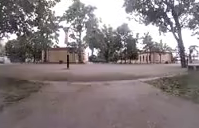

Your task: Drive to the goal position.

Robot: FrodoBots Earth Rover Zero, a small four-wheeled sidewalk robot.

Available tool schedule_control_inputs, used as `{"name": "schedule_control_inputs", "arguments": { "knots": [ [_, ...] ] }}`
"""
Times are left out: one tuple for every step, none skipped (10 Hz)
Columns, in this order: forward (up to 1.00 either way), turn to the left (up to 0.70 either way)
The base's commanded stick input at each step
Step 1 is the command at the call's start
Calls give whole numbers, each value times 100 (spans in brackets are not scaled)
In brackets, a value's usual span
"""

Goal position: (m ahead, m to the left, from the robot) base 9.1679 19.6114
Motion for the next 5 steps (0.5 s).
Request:
{"name": "schedule_control_inputs", "arguments": {
  "knots": [
    [60, 0],
    [60, 0],
    [60, 0],
    [60, 0],
    [60, 0]
  ]
}}
